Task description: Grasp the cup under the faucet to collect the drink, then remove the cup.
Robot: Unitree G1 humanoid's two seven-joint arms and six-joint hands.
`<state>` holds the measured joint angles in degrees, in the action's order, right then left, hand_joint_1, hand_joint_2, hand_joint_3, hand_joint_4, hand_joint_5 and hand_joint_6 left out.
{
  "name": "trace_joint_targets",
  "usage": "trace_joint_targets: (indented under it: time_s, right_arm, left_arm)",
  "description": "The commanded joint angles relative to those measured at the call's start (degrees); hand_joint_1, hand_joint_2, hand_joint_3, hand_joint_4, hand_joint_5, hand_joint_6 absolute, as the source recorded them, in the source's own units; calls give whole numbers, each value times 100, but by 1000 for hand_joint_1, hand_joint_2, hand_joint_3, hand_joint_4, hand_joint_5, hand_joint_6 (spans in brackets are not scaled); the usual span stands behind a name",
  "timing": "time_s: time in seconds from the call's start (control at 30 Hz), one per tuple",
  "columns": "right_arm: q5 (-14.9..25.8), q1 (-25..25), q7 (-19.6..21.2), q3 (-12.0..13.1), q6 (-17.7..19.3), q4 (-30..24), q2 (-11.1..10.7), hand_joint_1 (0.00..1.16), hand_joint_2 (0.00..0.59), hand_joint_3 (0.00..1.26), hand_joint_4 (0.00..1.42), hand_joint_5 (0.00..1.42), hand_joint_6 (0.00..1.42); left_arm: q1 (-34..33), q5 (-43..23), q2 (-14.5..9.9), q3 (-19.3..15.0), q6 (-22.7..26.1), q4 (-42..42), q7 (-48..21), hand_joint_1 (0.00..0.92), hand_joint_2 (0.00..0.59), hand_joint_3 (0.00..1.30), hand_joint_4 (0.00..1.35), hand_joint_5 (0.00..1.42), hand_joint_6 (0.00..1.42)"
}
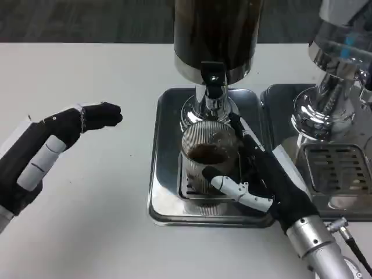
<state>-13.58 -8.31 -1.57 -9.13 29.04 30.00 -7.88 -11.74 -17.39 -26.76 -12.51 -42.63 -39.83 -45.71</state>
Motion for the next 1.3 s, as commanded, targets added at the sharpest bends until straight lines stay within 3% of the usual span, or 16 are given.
trace_joint_targets:
  time_s: [0.03,0.47,0.8,1.3]
  right_arm:
    - [-16,-138,-22,-50,151,179,-12,551,218,0,0,0,64]
    - [-2,-294,11,-68,373,598,45,559,214,3,40,77,137]
    - [-116,-480,42,-178,477,881,94,635,209,137,139,208,256]
    - [-461,-563,628,-379,542,1161,198,690,204,273,317,374,426]
  left_arm:
    - [85,83,-78,-35,22,-68,52,0,147,374,321,265,183]
    - [49,196,-150,-33,17,-229,97,0,136,393,350,280,184]
    - [35,299,-246,-46,9,-371,147,0,149,413,366,286,184]
    - [37,354,-349,-25,6,-426,164,0,193,419,387,291,188]
